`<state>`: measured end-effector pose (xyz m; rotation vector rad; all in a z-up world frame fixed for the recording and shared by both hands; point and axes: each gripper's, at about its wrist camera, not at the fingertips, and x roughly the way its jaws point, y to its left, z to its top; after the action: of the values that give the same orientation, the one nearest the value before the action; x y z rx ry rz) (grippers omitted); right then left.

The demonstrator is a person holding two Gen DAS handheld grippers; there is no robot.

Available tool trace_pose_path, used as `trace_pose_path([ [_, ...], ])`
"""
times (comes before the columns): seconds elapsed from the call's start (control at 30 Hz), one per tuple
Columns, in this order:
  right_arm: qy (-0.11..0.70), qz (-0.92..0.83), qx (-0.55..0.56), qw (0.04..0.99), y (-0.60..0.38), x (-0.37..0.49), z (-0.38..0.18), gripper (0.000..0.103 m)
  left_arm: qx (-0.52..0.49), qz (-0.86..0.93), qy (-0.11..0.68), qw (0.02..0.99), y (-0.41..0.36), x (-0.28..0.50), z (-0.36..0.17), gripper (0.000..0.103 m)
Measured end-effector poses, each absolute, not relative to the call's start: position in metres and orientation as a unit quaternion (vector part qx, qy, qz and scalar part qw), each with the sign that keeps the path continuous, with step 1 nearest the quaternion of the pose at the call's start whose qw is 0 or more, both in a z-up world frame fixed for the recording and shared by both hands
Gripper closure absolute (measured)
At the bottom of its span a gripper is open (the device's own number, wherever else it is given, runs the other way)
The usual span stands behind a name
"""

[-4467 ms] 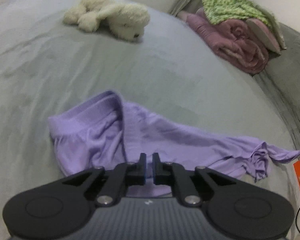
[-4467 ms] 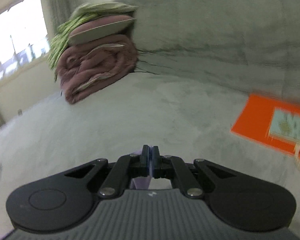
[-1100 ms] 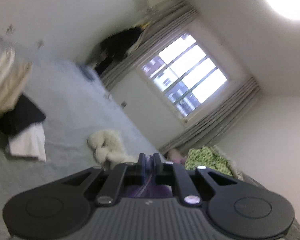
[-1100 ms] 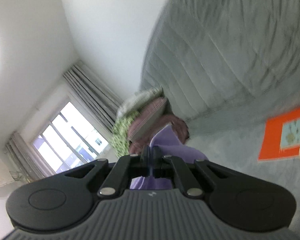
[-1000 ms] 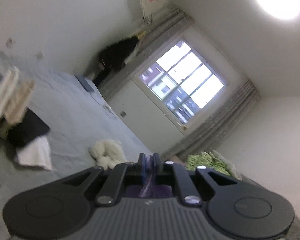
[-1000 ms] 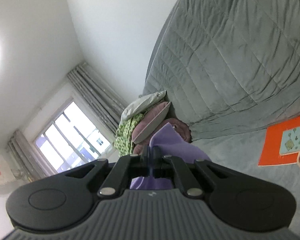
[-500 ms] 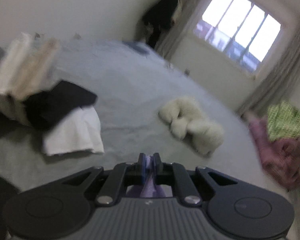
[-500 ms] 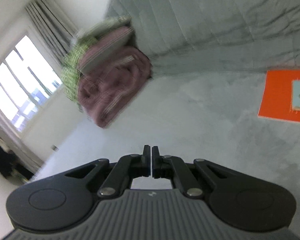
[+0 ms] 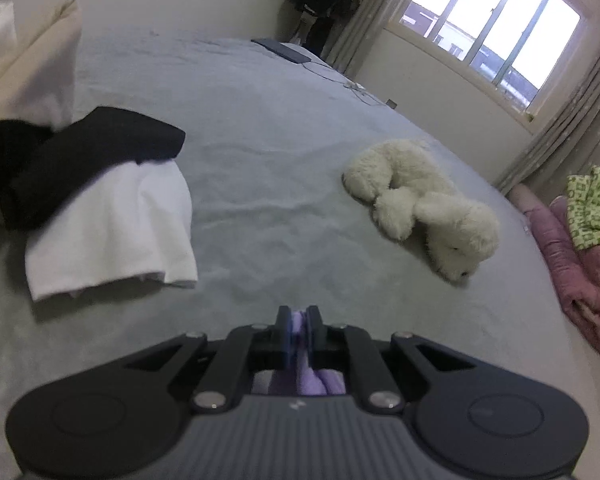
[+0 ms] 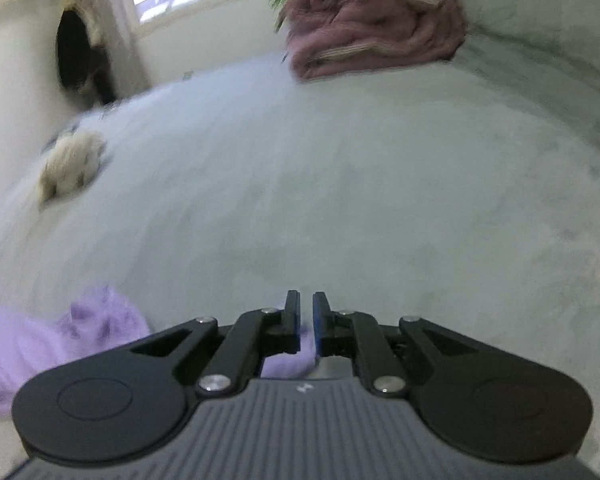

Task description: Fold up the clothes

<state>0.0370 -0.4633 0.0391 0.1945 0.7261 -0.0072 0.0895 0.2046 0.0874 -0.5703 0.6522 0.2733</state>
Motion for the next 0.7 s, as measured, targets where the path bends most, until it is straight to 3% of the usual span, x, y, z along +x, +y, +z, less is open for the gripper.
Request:
trace_pose_path([
  [0.17,0.361,0.011,0.019,0.932,-0.438,0.056,0.033,0.091,-0.28,0.137,0.318,0.895,0.207,0.08,0.082,0.096],
  [0.5,0.374,0.02,0.036,0.927,-0.44,0.067,0.018,0.087,-0.273,0.136,0.312,0.9,0.208,0.079,0.082,0.096],
  [0.57,0.369,0.021,0.03,0.929,-0.438,0.065,0.018,0.072,-0.272,0.137,0.311,0.9,0.209,0.078,0.082,0.096],
  [0.6,0.367,0.02,0.023,0.93,-0.436,0.065,0.018,0.059,-0.272,0.137,0.311,0.9,0.209,0.078,0.082,0.096],
  [0.7,0.36,0.017,0.004,0.933,-0.43,0.062,0.017,0.059,-0.271,0.138,0.312,0.9,0.21,0.078,0.081,0.096],
])
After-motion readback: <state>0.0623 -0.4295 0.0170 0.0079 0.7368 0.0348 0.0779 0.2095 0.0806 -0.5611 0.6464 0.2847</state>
